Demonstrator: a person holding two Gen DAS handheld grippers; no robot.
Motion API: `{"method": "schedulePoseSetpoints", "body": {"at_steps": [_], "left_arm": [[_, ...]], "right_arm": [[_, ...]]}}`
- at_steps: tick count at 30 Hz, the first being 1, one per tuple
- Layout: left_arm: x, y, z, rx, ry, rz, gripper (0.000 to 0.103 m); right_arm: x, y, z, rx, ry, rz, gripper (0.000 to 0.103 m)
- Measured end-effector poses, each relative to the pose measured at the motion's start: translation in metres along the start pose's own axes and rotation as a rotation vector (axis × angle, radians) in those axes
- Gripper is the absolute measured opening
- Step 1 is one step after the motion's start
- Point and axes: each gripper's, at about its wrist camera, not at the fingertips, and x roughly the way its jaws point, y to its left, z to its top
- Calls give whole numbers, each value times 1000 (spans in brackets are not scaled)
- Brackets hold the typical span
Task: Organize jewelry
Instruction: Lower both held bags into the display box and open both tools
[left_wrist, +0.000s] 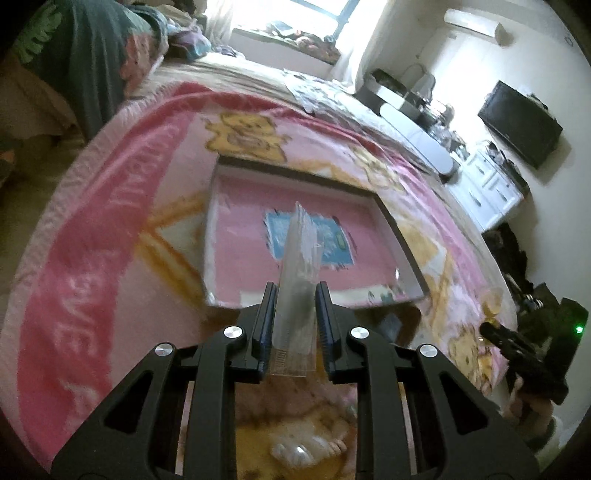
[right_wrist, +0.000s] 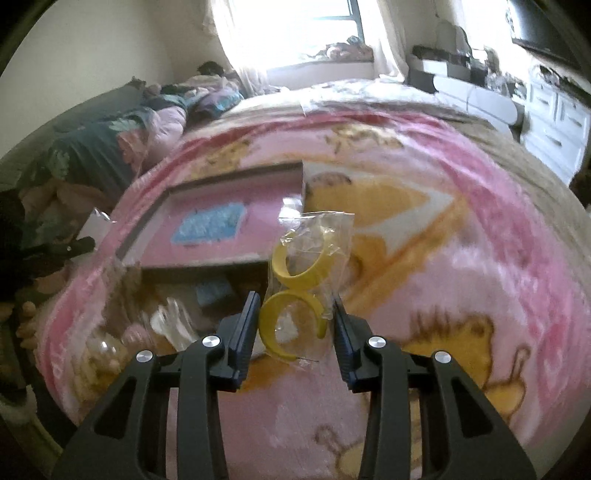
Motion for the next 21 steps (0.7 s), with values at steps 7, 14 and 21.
{"method": "schedulePoseSetpoints", "body": {"at_steps": [7, 14, 21], "left_arm": [[9, 15, 22, -24, -13, 29, 14], [33, 15, 34, -5, 1, 71, 15], [61, 8, 37, 23, 39, 94, 15]], "right_arm": [[18, 19, 39, -27, -35, 69, 36], [57, 38, 62, -55, 2, 105, 36], [93, 58, 71, -103, 26, 127, 36]]}}
